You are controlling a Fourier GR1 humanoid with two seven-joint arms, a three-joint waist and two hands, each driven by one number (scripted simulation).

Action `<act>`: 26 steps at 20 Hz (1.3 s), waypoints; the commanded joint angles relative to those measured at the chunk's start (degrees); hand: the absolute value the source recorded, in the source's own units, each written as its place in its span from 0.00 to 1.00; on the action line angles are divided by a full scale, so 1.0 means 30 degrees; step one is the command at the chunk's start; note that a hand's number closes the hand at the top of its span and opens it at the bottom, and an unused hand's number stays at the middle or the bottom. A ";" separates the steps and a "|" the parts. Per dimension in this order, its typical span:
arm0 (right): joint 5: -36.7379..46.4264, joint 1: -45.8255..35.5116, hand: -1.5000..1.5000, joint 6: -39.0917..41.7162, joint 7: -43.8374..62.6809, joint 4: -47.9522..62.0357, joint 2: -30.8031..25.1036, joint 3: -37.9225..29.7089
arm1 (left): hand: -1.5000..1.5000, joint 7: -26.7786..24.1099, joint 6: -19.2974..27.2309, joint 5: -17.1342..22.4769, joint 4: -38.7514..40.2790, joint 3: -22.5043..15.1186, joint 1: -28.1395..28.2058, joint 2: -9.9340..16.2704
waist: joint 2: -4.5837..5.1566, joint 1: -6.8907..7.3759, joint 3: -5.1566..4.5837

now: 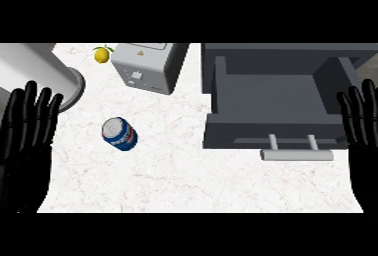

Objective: Pick up the can, place it into the drawer and close the drawer

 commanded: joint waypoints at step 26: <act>-0.1014 0.3939 0.00 0.1372 0.2938 -0.0629 -0.0491 -0.2038 | 0.00 0.7491 0.3366 -0.3598 0.2641 -0.1255 -0.2211 -0.0989 | -0.0457 -0.0137 0.0158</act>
